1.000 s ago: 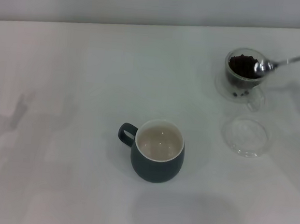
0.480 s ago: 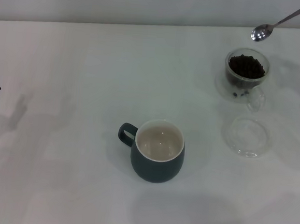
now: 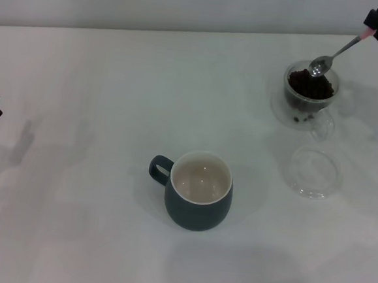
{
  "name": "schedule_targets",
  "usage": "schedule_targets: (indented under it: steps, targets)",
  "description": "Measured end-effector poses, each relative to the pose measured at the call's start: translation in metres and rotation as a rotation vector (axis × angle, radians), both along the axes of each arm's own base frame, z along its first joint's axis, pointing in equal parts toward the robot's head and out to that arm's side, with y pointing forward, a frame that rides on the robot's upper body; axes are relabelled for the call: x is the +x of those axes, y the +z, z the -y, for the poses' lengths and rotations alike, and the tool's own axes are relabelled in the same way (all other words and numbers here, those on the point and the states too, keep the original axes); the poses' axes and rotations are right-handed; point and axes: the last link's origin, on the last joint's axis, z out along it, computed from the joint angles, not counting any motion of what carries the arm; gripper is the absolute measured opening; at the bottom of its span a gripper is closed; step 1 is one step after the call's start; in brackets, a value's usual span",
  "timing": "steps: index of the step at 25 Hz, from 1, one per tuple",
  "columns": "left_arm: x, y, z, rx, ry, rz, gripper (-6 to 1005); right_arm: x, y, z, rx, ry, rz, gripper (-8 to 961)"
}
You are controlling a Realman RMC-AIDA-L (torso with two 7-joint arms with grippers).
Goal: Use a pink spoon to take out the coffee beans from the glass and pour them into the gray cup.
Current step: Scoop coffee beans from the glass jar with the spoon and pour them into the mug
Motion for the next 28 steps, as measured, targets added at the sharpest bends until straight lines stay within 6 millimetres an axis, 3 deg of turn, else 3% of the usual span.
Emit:
schedule_targets:
  steps: [16, 28]
  targets:
    - [-0.003, -0.001, 0.005, -0.001, 0.014, 0.003, 864, 0.008, -0.019, -0.008, -0.025, -0.065, 0.095, 152]
    - [-0.005, 0.001, 0.007, 0.003, 0.014, 0.0, 864, 0.011, -0.032, -0.007, -0.064, -0.111, 0.04, 153]
